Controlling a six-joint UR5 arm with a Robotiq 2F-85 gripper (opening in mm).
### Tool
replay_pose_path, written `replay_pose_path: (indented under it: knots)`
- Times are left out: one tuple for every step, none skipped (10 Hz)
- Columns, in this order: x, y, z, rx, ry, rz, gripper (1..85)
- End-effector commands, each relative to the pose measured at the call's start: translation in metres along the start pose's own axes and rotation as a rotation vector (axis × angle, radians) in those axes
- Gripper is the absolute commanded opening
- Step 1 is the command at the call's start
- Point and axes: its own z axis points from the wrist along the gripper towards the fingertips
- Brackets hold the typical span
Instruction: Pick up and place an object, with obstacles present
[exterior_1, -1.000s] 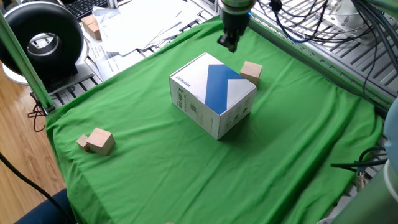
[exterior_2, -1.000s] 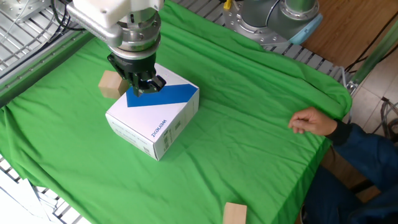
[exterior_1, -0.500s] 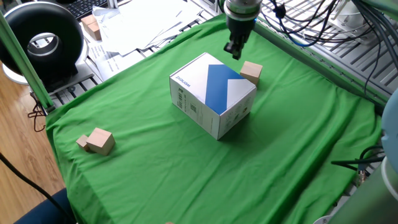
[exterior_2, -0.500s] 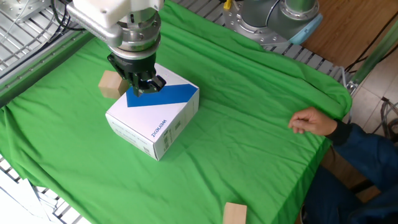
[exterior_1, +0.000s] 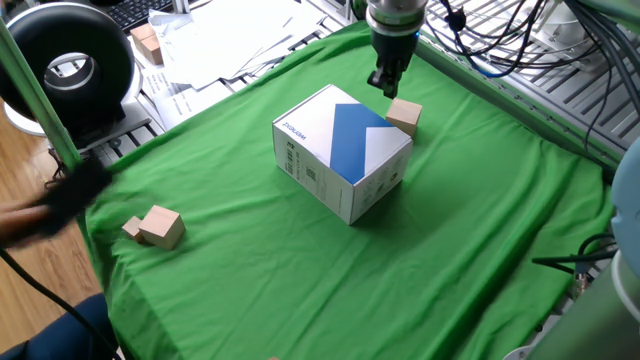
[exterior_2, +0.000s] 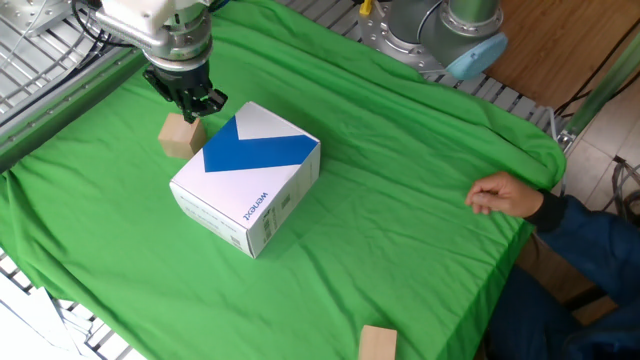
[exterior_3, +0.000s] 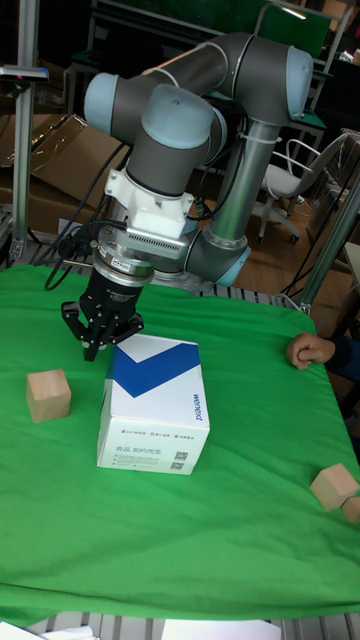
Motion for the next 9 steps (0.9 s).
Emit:
replay_pose_path:
  knots:
    - [-0.002, 0.013, -0.001, -0.053, -0.016, -0.184, 85.0]
    - [-0.01, 0.002, 0.009, -0.044, -0.07, -0.182, 85.0]
    - [-0.01, -0.006, 0.016, -0.035, -0.086, -0.181, 85.0]
    - [-0.008, -0.011, 0.017, -0.024, -0.081, -0.177, 85.0]
    - [-0.006, -0.011, 0.019, -0.035, -0.073, -0.171, 85.0]
    - [-0.007, -0.012, 0.023, -0.041, -0.074, -0.172, 85.0]
    - [-0.007, -0.015, 0.029, -0.037, -0.074, -0.172, 85.0]
    - [-0.007, -0.019, 0.035, -0.03, -0.078, -0.174, 85.0]
    - [-0.005, -0.022, 0.042, -0.028, -0.08, -0.175, 85.0]
